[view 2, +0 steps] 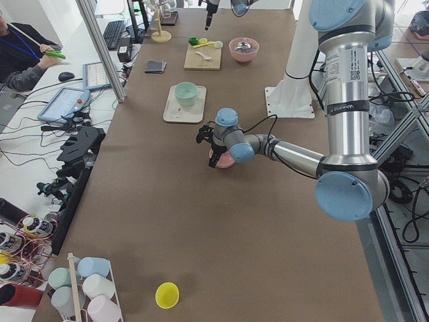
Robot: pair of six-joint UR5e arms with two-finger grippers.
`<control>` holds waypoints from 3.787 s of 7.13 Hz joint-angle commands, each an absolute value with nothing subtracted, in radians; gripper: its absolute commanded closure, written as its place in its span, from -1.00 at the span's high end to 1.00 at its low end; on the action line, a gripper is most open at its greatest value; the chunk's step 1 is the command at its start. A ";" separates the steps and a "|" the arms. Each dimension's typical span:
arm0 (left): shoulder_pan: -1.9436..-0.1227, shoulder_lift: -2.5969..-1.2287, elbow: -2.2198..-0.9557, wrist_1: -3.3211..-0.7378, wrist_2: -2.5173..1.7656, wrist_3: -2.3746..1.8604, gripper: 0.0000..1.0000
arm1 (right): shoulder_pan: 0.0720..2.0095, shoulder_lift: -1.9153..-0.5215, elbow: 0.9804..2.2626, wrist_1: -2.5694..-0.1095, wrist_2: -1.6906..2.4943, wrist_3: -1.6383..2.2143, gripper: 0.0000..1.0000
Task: Stack pink bowl on green and place spoon
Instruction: 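Move the left gripper down to the rim of the pink bowl, then grasp the pink bowl rim with the left gripper and lift it toward the tray, then lower the pink bowl into the green bowl and open the left gripper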
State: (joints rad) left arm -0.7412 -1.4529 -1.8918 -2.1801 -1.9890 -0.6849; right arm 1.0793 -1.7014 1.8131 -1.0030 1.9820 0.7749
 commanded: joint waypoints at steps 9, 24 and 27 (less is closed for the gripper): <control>-0.751 -1.520 -1.873 -2.183 -2.043 -0.676 -1.00 | 1.080 -1.701 1.813 -1.002 1.980 0.775 1.00; -0.761 -2.471 -1.293 -1.848 -2.036 -0.897 -1.00 | 1.078 -1.697 1.809 -0.997 1.980 0.775 1.00; -0.759 -2.464 -1.296 -1.851 -2.036 -0.896 -1.00 | 1.078 -1.697 1.809 -0.997 1.980 0.775 1.00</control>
